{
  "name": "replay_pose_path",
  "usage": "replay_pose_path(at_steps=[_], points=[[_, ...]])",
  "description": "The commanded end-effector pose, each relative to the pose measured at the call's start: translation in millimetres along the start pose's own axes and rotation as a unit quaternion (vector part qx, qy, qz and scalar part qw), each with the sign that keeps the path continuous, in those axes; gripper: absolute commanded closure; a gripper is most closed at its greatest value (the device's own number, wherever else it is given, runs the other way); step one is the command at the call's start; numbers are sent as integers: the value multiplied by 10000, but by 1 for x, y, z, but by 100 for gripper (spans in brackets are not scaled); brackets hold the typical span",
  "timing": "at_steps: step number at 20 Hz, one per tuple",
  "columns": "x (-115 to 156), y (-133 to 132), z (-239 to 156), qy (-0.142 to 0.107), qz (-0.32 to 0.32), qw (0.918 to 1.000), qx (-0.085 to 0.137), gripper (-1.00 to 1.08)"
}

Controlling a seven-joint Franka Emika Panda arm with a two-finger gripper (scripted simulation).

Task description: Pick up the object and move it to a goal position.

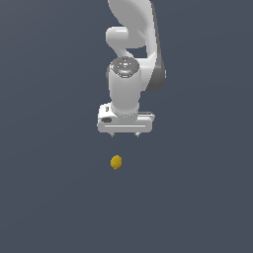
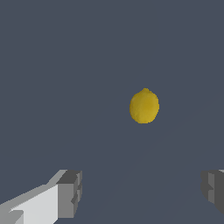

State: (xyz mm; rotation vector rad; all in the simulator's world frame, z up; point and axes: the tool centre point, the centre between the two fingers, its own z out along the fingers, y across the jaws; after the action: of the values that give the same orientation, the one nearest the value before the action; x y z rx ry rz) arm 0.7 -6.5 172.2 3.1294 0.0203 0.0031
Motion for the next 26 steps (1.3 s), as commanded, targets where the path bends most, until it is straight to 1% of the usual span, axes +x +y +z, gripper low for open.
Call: replay_pose_path(at_steps=[1,12,19,26], points=[[0,0,0,0,0,10000,0,-92],[7,-5,-13,180,-296,9993,-105,-92],[9,-3,-10,163,-372,9991,-100,-92],[17,2,3,134,-758,9970,-104,-92]])
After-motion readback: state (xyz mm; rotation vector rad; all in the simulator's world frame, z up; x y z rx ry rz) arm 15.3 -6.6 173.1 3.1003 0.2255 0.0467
